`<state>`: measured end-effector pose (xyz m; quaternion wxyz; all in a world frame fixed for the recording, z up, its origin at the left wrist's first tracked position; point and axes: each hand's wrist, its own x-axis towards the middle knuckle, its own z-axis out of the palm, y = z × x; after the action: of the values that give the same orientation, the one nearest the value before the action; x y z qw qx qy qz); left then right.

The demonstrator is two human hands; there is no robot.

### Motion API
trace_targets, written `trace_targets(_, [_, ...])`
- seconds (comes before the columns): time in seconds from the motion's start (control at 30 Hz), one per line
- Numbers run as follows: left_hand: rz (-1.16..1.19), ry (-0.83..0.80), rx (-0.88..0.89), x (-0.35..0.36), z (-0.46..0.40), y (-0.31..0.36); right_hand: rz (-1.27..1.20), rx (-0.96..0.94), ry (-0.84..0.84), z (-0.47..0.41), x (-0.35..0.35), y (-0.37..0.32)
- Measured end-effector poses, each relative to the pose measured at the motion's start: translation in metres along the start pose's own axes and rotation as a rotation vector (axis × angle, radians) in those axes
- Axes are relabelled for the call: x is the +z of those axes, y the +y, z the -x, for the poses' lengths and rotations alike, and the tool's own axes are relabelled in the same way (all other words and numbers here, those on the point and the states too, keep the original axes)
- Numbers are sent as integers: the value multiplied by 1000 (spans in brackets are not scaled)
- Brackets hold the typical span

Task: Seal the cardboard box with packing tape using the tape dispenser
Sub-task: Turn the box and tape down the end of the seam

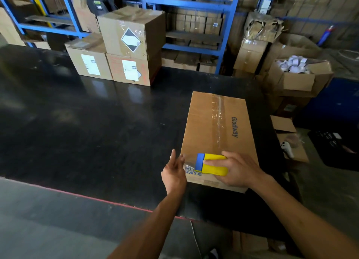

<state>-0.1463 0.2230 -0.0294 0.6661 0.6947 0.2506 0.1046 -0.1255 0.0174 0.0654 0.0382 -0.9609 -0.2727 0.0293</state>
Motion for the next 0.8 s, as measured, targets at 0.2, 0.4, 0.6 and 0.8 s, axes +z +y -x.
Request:
trace_targets(0.2, [-3,32,20,6,-1,-4,130,26,-110,-11,-1,-12])
trace_targets(0.4, [-84,75,79,9,-5,-12,157,36,-148,-19,-11,-24])
trace_targets(0.6, [55,-36,-4,-1,-15,-17,151,51,-175,-21,-15,-25])
trace_targets(0.8, [21,-404,38,-40,-55,-20,143,65,-191,-22,-15,-25])
